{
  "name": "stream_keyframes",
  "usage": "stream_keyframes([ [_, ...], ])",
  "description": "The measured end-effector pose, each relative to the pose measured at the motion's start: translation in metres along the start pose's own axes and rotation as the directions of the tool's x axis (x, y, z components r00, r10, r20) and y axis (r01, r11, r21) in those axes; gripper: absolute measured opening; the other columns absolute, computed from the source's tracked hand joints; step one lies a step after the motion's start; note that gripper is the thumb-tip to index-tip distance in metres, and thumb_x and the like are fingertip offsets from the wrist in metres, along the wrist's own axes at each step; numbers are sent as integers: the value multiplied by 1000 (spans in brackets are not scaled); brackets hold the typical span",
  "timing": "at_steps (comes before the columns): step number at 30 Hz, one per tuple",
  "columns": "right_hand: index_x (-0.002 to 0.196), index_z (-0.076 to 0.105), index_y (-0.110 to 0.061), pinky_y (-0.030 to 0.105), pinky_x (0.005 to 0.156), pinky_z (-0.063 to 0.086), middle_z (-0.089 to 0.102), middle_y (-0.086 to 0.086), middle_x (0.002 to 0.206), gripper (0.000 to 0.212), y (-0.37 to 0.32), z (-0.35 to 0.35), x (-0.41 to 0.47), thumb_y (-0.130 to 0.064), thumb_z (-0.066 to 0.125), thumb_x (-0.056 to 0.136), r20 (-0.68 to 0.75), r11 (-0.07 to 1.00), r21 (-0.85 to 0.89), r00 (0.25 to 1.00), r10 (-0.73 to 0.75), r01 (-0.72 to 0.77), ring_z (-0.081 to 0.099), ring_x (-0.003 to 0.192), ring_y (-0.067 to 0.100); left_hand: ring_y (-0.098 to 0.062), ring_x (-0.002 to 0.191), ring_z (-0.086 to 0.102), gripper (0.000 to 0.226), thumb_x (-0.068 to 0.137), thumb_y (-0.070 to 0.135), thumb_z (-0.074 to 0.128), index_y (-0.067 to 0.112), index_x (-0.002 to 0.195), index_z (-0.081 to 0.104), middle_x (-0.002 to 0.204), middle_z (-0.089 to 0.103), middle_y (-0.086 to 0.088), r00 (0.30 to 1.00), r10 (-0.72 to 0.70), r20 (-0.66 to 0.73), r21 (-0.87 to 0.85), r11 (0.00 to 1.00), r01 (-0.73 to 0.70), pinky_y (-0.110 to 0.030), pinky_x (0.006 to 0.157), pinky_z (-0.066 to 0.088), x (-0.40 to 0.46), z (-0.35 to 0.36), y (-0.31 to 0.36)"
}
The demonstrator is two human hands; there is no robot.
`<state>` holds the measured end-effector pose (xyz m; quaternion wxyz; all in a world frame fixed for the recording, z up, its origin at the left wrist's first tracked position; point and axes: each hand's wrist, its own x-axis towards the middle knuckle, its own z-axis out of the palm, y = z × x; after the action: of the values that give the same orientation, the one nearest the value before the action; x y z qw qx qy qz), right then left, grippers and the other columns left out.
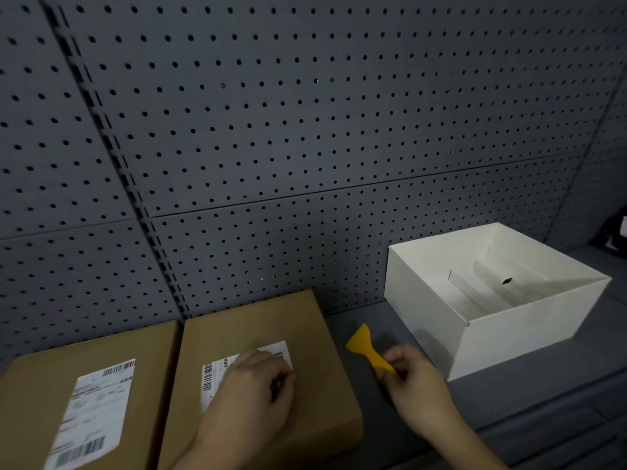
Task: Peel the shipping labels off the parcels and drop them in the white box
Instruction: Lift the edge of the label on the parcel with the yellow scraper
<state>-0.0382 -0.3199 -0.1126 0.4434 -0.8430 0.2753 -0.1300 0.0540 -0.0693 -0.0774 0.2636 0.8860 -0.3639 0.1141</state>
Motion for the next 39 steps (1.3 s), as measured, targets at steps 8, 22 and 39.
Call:
stream_keyframes([
  [8,106,70,-13,20,42,35,55,12,76,28,-59,-34,-14,7,56,95,184,830,552,983,-27,-80,45,44,13,2,85,53,6,85,30,68,32,79,69,80,61,21,1000,-15,-15,-15,1000,14,-18,80,48,0,-2,3],
  [22,91,72,-41,12,62,41,68,-20,80,23,-97,-21,-38,-21,62,95,466,999,-7,884,48,-51,60,73,-5,2,94,52,6,88,31,63,31,84,67,88,61,18,997,-82,11,-73,994,82,-12,81,44,1,-6,5],
  [39,104,67,-36,17,57,48,72,-4,68,10,-109,-6,-50,-35,64,94,569,997,-72,821,41,-1,62,50,-3,0,90,54,5,89,30,67,33,85,66,87,59,20,996,-90,30,-106,990,92,-14,77,45,4,-7,2],
])
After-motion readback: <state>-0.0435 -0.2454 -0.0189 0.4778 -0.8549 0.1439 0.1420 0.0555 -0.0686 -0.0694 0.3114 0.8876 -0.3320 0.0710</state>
